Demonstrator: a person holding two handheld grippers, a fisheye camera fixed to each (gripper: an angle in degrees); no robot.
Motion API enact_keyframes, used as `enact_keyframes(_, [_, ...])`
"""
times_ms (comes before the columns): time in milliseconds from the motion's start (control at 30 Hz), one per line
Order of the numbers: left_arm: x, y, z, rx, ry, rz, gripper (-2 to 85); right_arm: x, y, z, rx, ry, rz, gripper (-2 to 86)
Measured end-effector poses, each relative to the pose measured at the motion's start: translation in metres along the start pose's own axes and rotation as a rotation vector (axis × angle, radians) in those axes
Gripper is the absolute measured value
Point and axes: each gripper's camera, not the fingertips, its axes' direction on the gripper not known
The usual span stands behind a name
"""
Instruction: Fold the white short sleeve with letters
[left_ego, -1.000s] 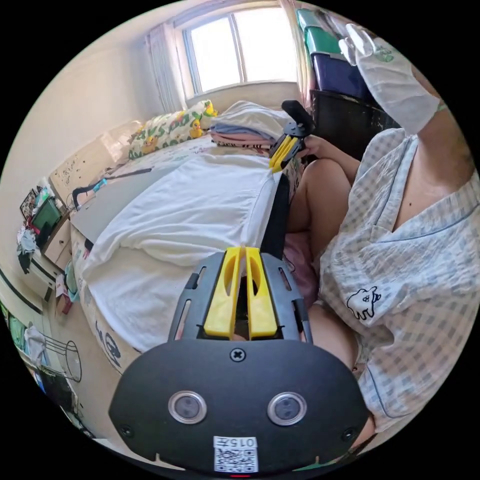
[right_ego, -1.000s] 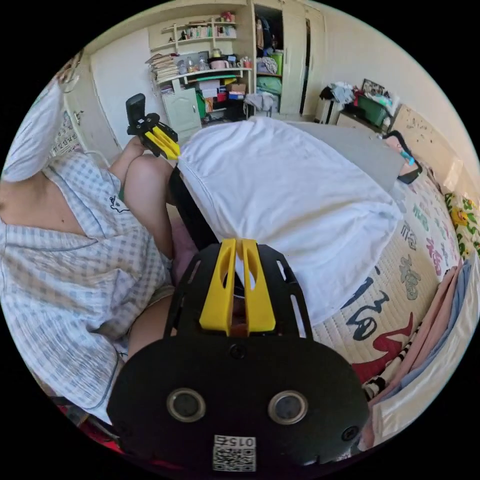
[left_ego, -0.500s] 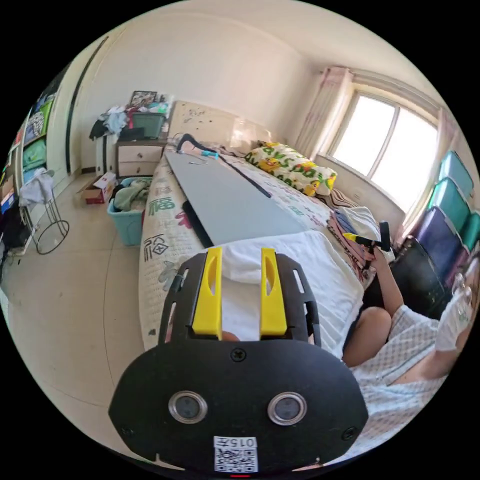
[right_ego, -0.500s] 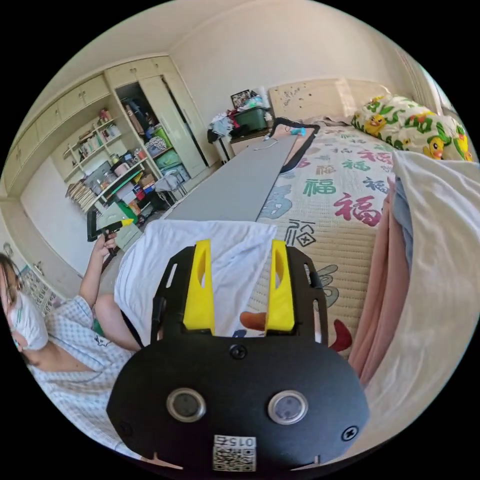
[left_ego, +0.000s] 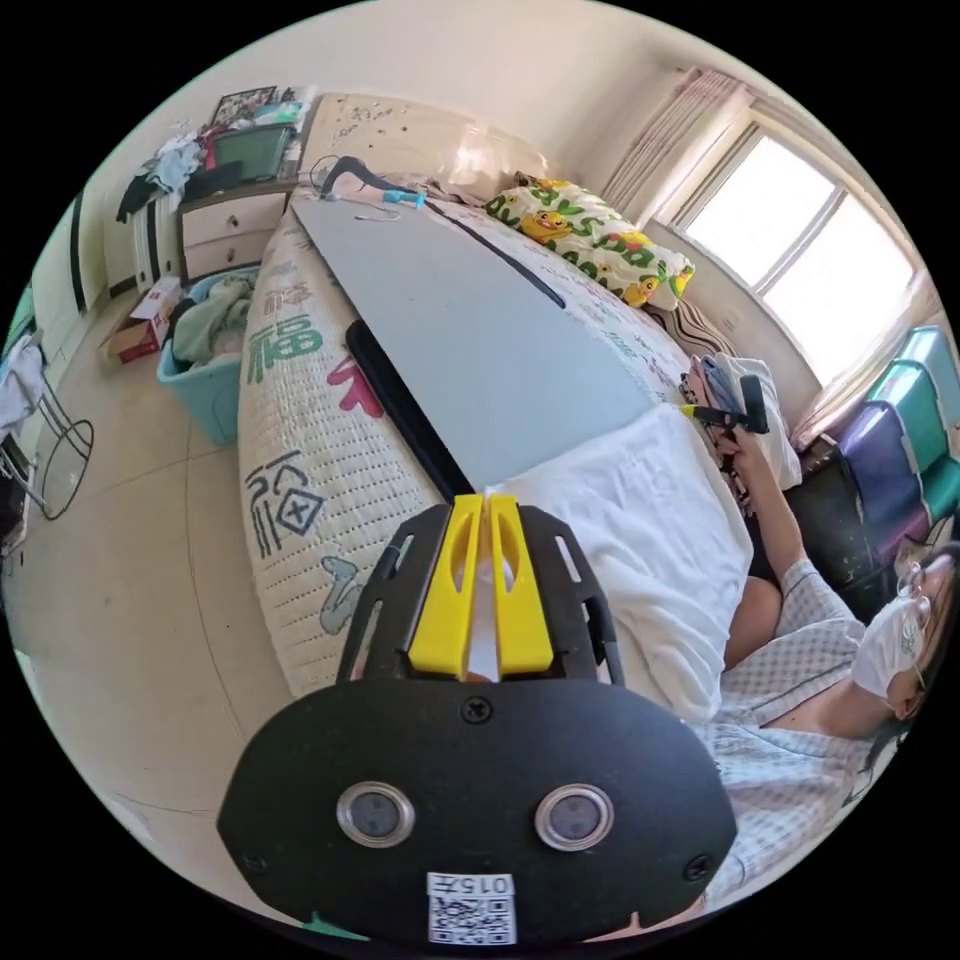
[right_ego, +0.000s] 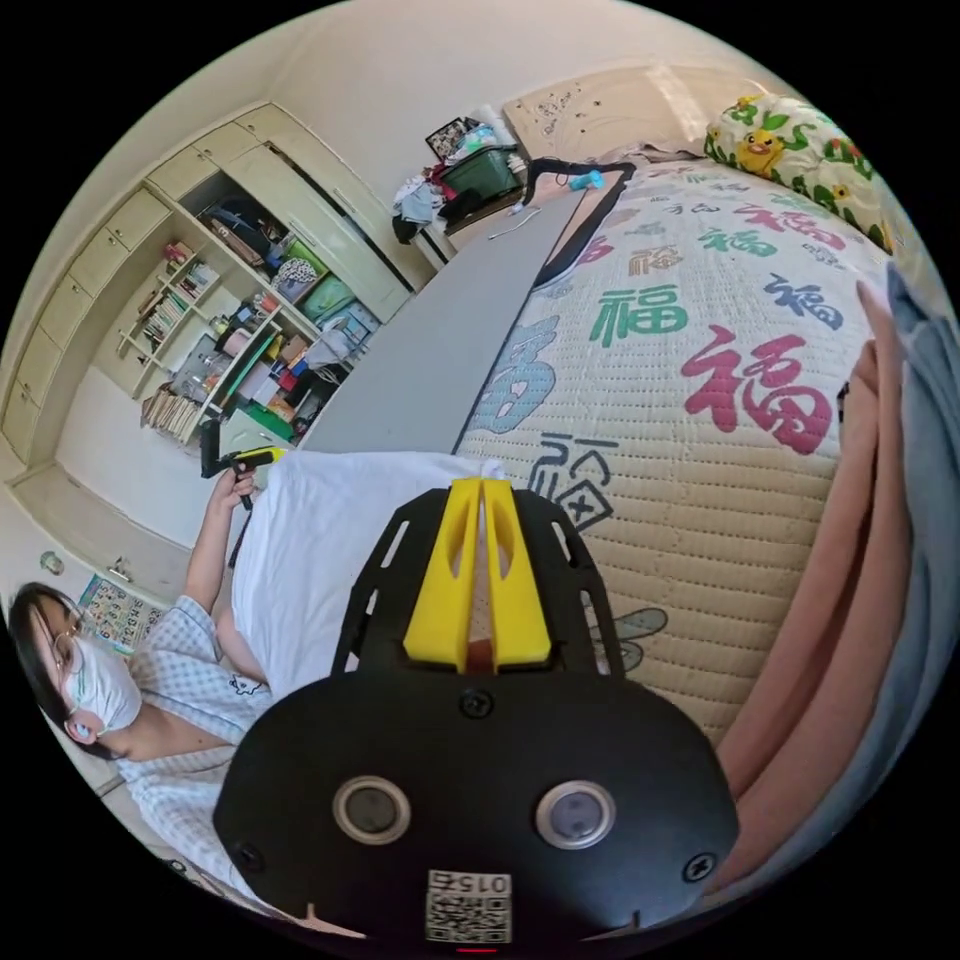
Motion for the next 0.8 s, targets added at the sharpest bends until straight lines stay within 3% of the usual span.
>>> enact_keyframes(233, [0.001, -0.019, -0.001, 0.064, -0.016, 0.055, 0.2, -0.017, -0.029, 0.016, 0.055, 0.187, -0.051, -0.9])
enact_keyframes(400, [-0.031, -0.033, 0.059, 0.047, -0.014, -0.002, 0.9, -0.002, -0.042, 0.077, 0.036, 0.357, 0.055, -0.3])
enact_keyframes(500, [-0.053, -0.019, 0.088, 0.004, -0.051, -0.071, 2.8, -0.003, -0.026, 0.120, -0.005, 0.470, 0.090, 1.7])
enact_keyframes(600, [-0.060, 0.013, 0.071, 0.098, -0.067, -0.087, 6.8, -0.035, 0.007, 0.128, 0.041, 0.560, -0.004, 6.9])
enact_keyframes(733, [-0.058, 0.053, 0.047, 0.234, -0.005, -0.049, 7.5, -0.140, 0.071, 0.131, 0.143, 0.365, -0.312, 6.9])
enact_keyframes(800, [-0.063, 0.061, 0.057, 0.156, 0.047, -0.045, 7.5, -0.195, 0.102, 0.151, 0.127, 0.249, -0.461, 6.9])
